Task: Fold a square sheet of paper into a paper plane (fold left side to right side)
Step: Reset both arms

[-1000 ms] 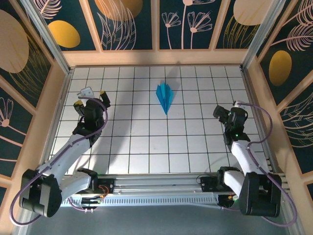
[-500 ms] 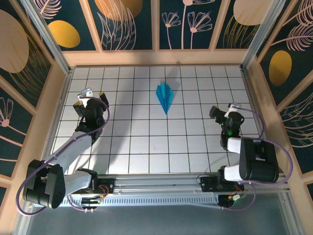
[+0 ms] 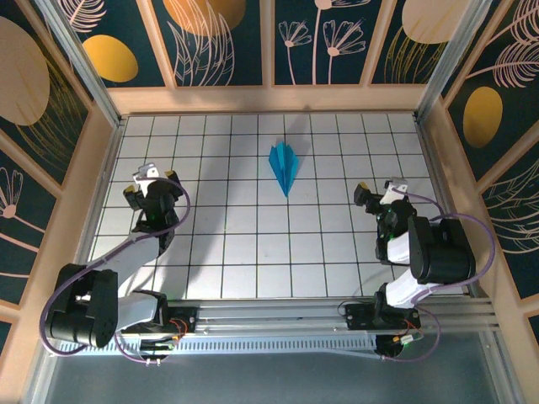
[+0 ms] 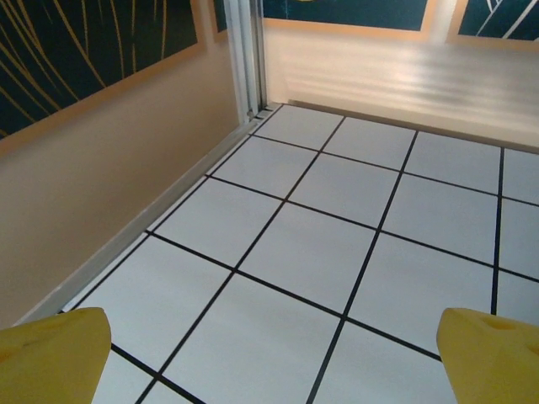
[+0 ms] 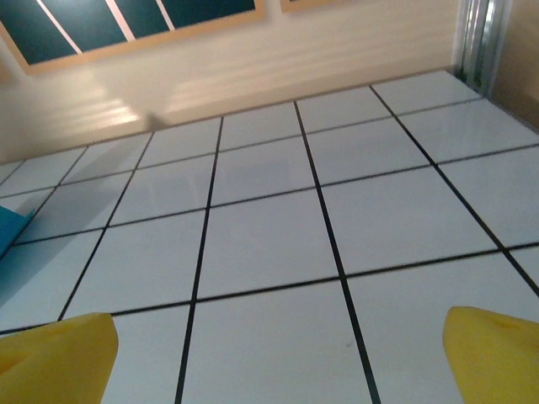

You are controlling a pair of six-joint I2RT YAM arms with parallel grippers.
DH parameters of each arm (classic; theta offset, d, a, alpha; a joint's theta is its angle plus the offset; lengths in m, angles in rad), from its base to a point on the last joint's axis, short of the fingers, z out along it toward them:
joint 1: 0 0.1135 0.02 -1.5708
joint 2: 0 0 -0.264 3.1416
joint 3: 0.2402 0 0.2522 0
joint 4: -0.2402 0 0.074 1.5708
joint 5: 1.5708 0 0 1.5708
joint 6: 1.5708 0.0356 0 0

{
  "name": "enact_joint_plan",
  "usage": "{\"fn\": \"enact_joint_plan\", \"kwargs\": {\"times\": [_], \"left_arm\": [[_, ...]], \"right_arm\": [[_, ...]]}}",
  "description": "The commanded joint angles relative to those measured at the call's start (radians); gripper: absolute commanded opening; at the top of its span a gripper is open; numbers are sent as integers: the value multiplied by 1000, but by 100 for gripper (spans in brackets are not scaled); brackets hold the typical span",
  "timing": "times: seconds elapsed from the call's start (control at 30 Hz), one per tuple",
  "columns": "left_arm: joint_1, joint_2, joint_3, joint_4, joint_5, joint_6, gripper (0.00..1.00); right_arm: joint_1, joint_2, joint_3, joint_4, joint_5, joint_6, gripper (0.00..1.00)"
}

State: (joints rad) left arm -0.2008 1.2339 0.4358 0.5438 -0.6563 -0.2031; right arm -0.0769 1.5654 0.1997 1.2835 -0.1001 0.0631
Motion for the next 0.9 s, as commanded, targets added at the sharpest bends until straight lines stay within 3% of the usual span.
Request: {"fn": "enact_joint_plan", "kwargs": {"times": [0.0,0.43,0.87], "left_arm": [[8,25,-52,197,38,64,99],[10,62,-202,557,160,183,99],[62,158,-317,850,209,168,99]], "right_arm": [[0,4,-3,95,-3,-18,99],[4,3,-1,92,2,-23,99],[8,3,1,89,7,-28,99]]}}
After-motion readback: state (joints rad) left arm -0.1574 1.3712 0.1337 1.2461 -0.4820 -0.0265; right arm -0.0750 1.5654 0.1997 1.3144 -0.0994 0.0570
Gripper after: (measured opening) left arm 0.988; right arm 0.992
